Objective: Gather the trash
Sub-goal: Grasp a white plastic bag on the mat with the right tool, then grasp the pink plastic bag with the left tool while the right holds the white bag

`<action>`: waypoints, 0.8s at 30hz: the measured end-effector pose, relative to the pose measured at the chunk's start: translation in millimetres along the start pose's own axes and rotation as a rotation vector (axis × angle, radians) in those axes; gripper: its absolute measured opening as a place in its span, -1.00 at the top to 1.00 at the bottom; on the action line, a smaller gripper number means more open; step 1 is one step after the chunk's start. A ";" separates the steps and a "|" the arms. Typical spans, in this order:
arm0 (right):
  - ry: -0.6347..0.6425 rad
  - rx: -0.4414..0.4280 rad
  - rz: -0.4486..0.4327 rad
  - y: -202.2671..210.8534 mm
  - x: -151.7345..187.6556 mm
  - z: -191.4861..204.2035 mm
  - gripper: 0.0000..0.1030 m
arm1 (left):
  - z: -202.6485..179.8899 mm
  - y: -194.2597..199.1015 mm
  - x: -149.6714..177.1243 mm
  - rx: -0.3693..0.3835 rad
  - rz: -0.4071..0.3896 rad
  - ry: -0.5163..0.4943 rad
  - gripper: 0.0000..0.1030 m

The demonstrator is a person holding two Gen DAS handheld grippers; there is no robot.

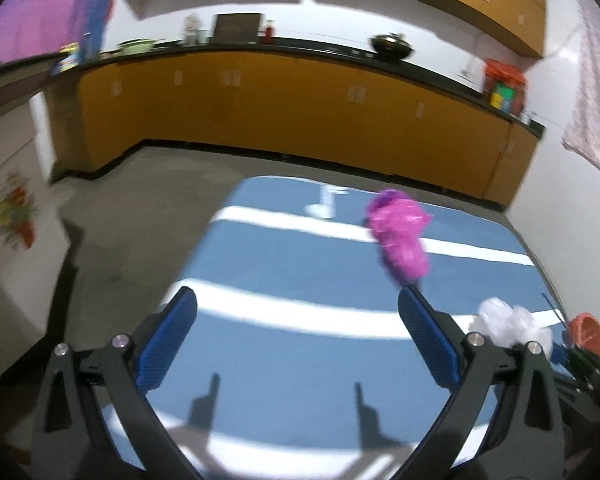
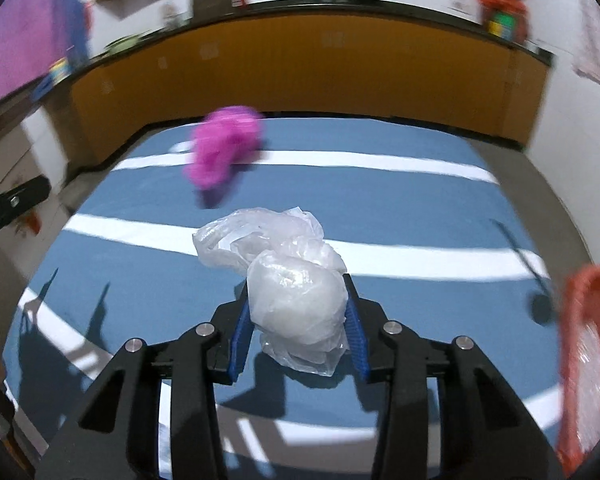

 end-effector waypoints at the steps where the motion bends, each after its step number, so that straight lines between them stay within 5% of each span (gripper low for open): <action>1: -0.045 0.016 -0.008 6.7 1.5 -16.2 0.19 | -14.8 -8.1 -5.4 0.012 -0.003 -0.018 -0.92; 10: -0.228 0.057 -0.055 34.2 15.7 -91.1 0.19 | -110.3 -110.7 -42.1 -0.011 0.083 -0.137 -0.92; 17: -0.270 0.051 -0.056 40.5 24.5 -106.6 0.19 | -131.0 -167.8 -48.6 -0.046 0.158 -0.161 -0.85; 20: -0.287 0.041 -0.061 42.2 25.2 -109.6 0.19 | -135.3 -180.8 -44.4 -0.040 0.204 -0.171 -0.39; 22: -0.293 0.034 -0.066 45.5 26.2 -109.9 0.19 | -137.0 -188.4 -41.9 -0.033 0.239 -0.171 0.10; 24: -0.294 0.031 -0.071 50.0 27.9 -109.0 0.19 | -135.8 -189.4 -38.6 -0.021 0.251 -0.159 0.30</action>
Point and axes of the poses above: each gripper's, at about its wrist camera, not at the fingertips, and y roughly against the way its jaws point, z to its left, x to its underside, the point moved 1 cm from there along -y, roughly the way its jaws point, and after that the axes turned 6 degrees about -x, right-handed, at the moved point
